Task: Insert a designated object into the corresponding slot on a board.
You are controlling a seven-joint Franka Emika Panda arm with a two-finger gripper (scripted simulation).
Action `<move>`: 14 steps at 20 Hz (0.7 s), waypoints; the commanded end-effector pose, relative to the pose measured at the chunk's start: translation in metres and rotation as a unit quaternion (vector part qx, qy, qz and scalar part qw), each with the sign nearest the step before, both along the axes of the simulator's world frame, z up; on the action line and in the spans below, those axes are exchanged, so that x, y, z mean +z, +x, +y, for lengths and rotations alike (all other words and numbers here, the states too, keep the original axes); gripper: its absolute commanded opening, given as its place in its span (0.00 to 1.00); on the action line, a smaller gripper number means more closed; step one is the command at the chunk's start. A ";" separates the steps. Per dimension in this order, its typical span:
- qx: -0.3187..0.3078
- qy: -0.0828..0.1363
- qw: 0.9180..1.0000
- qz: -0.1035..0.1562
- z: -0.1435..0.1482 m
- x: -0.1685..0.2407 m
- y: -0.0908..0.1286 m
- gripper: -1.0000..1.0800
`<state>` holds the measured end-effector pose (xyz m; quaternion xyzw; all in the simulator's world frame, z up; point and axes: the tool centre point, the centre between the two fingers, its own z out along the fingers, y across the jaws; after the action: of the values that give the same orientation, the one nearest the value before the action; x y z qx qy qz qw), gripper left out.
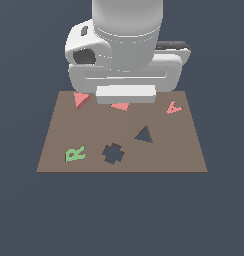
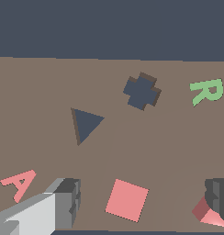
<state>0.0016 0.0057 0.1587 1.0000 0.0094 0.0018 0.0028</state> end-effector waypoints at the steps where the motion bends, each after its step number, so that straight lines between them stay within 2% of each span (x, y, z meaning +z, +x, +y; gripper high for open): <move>1: 0.000 0.000 1.000 0.000 0.000 0.000 0.000 0.96; 7: -0.029 0.000 1.000 0.000 -0.017 -0.009 -0.004 0.96; 11: -0.079 0.000 0.997 0.000 -0.045 -0.025 -0.014 0.96; 14: -0.130 0.000 0.992 0.000 -0.073 -0.041 -0.027 0.96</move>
<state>-0.0183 -0.0524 0.1258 0.9955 -0.0944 0.0018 0.0024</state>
